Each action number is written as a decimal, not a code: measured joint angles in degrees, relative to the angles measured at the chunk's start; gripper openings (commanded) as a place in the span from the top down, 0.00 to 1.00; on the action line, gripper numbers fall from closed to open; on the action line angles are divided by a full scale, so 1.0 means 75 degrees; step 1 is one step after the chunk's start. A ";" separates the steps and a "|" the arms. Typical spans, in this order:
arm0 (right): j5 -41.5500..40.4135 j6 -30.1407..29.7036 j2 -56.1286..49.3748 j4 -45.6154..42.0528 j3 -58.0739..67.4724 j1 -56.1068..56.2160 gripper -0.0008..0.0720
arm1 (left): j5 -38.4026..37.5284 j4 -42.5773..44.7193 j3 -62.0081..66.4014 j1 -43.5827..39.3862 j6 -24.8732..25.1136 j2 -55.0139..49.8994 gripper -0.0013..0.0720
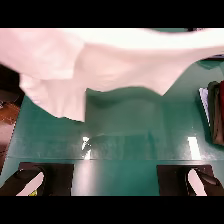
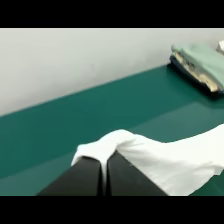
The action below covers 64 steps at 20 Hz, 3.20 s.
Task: Fold the shirts.
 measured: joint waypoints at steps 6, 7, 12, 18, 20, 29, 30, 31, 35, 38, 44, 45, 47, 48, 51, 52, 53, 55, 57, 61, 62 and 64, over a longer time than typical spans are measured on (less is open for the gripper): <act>0.0207 0.0000 0.0595 -0.0023 0.1836 -0.1510 0.96 | 0.0801 -0.0189 0.0950 0.0000 -0.0029 0.0580 0.95; 0.0286 0.0000 0.0612 -0.0020 0.2055 -0.1620 0.96 | 0.0944 -0.0315 0.1011 0.0000 -0.0035 0.0691 0.95; 0.1617 0.0108 0.0003 -0.0187 0.3267 -0.1845 0.97 | 0.1230 -0.0903 0.0970 0.0000 -0.0149 0.0944 0.95; 0.4077 0.0682 -0.1970 -0.0458 0.3917 -0.1489 0.97 | -0.0224 -0.0909 -0.1215 0.0000 -0.0452 0.0035 0.95; 0.4593 0.0839 -0.2728 -0.0781 0.3491 -0.0941 0.97 | -0.0662 -0.0909 -0.2011 0.0000 -0.0484 -0.0711 0.95; 0.4739 0.1061 -0.6263 -0.2183 0.1373 0.0903 0.97 | -0.0187 -0.0979 -0.3072 0.0000 -0.0134 -0.4721 0.95; 0.4427 0.1061 -0.6592 -0.2194 0.1376 0.0965 0.97 | 0.0163 -0.0982 -0.3077 -0.0003 -0.0015 -0.5001 0.95; 0.4112 0.1061 -0.6898 -0.2226 0.1451 0.1003 0.97 | 0.0557 -0.1029 -0.3077 -0.0003 0.0117 -0.5196 0.95; 0.2766 0.1070 -0.7612 -0.2276 0.2078 0.1099 0.97 | 0.2261 -0.1282 -0.3066 -0.0003 0.0565 -0.5590 0.95; 0.2189 0.1072 -0.7793 -0.2285 0.2498 0.1151 0.97 | 0.2801 -0.1093 -0.3066 0.0000 0.0825 -0.5686 0.95; 0.2384 0.0965 -0.7592 -0.2401 0.1813 0.1571 0.97 | 0.1649 -0.0277 -0.3063 0.0003 0.1699 -0.5735 0.95; 0.2381 0.0938 -0.7466 -0.2404 0.1515 0.1661 0.97 | 0.1303 -0.0026 -0.3063 0.0000 0.1757 -0.5735 0.95; 0.2273 0.0918 -0.7210 -0.2425 0.0851 0.1795 0.97 | 0.0618 0.0519 -0.3069 0.0003 0.1760 -0.5741 0.95; 0.2212 0.0915 -0.7076 -0.2422 0.0513 0.1842 0.97 | 0.0312 0.0755 -0.3069 0.0003 0.1719 -0.5741 0.95; 0.2107 0.0906 -0.6752 -0.2401 -0.0423 0.1900 0.97 | -0.0420 0.1256 -0.3066 0.0003 0.1612 -0.5741 0.95; 0.2075 0.0906 -0.6642 -0.2390 -0.0714 0.1920 0.97 | -0.0621 0.1390 -0.3069 0.0003 0.1577 -0.5741 0.95; 0.2063 0.0903 -0.6528 -0.2390 -0.0959 0.1929 0.97 | -0.0764 0.1492 -0.3069 0.0003 0.1547 -0.5741 0.95; 0.2043 0.0898 -0.6248 -0.2378 -0.1288 0.1923 0.97 | -0.0988 0.1641 -0.3069 0.0003 0.1451 -0.5724 0.95; 0.2072 0.0892 -0.5983 -0.2366 -0.1396 0.1871 0.97 | -0.1102 0.1722 -0.3069 0.0003 0.1393 -0.5677 0.95; 0.2326 0.0889 -0.5732 -0.2366 -0.1480 0.1859 0.96 | -0.1533 0.1804 -0.3144 0.0003 0.1364 -0.5630 0.91; 0.2343 0.0889 -0.5715 -0.2378 -0.1562 0.1912 0.96 | -0.1641 0.1851 -0.3197 0.0003 0.1364 -0.5630 0.58; 0.2355 0.0889 -0.5694 -0.2358 -0.1778 0.2052 0.96 | -0.1792 0.1970 -0.3299 0.0009 0.1314 -0.5627 0.30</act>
